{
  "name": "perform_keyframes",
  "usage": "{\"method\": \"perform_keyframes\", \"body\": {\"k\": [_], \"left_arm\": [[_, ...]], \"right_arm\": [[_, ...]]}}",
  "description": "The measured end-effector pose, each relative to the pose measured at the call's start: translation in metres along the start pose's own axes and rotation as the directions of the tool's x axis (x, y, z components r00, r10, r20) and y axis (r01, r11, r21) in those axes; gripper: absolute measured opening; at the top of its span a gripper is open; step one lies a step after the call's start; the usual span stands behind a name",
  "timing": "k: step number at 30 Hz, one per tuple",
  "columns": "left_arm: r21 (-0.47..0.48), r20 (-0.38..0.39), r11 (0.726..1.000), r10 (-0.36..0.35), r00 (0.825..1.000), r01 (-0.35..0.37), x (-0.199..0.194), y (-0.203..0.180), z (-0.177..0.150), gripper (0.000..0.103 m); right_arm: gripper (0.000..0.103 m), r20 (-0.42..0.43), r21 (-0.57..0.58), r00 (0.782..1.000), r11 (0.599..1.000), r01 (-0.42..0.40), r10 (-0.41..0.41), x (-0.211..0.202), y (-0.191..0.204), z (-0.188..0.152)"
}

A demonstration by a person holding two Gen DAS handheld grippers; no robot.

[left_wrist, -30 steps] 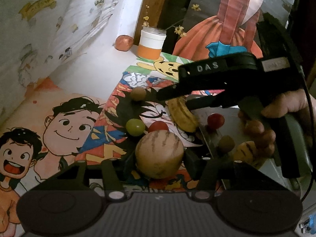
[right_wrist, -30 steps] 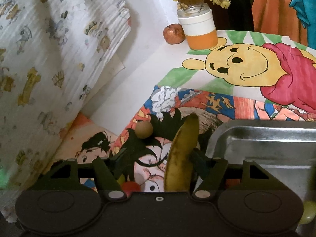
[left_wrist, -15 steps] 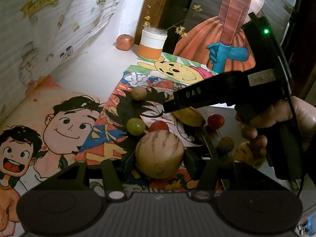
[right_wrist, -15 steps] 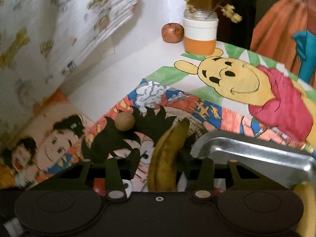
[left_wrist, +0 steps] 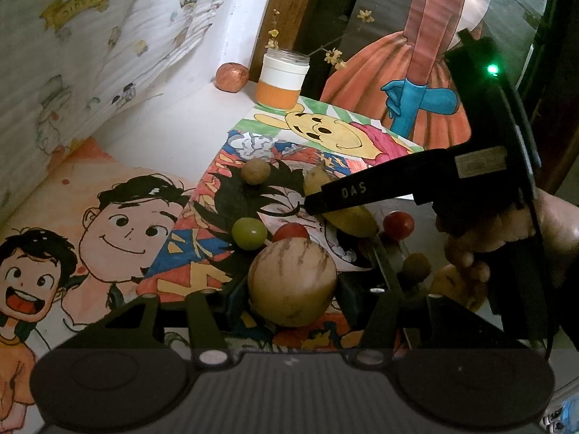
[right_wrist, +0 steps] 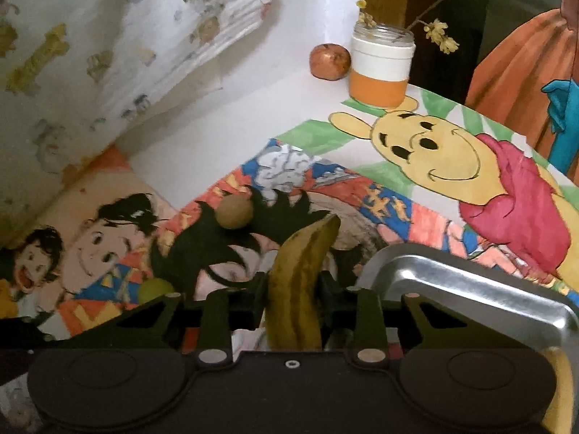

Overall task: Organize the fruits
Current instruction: 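Carry the melon over the tray with the left tool while the right tool carries the banana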

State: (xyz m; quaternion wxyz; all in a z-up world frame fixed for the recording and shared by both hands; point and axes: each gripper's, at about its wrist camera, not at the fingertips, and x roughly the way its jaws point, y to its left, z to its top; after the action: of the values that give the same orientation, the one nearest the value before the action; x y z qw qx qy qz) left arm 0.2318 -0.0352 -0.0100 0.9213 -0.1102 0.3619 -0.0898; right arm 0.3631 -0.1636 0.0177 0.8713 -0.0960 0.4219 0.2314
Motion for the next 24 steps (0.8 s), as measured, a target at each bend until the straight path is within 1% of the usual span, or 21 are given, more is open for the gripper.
{"method": "perform_keyframes", "body": {"k": [4, 8, 14, 19, 24], "left_arm": [[0.001, 0.010, 1.000, -0.003, 1.000, 0.003, -0.004, -0.003, 0.000, 0.057], [0.008, 0.019, 1.000, -0.004, 1.000, 0.004, -0.010, -0.008, 0.000, 0.057], [0.022, 0.036, 1.000, -0.016, 0.999, 0.015, -0.020, -0.021, 0.000, 0.057], [0.036, 0.045, 0.998, -0.043, 0.998, 0.042, -0.028, -0.035, -0.002, 0.057], [0.067, 0.040, 0.994, -0.086, 0.996, 0.083, -0.032, -0.057, -0.007, 0.057]], "right_arm": [[0.032, 0.046, 0.023, 0.999, 1.000, -0.019, 0.018, -0.014, 0.004, -0.006], [0.032, 0.113, 0.049, 0.993, 0.998, -0.031, 0.025, -0.036, 0.003, -0.009], [0.032, 0.213, 0.121, 0.977, 0.991, -0.054, 0.027, -0.077, -0.010, -0.018], [0.032, 0.274, 0.182, 0.962, 0.982, -0.048, -0.004, -0.114, -0.027, -0.034], [0.032, 0.300, 0.231, 0.953, 0.973, -0.018, -0.054, -0.149, -0.045, -0.059]]}}
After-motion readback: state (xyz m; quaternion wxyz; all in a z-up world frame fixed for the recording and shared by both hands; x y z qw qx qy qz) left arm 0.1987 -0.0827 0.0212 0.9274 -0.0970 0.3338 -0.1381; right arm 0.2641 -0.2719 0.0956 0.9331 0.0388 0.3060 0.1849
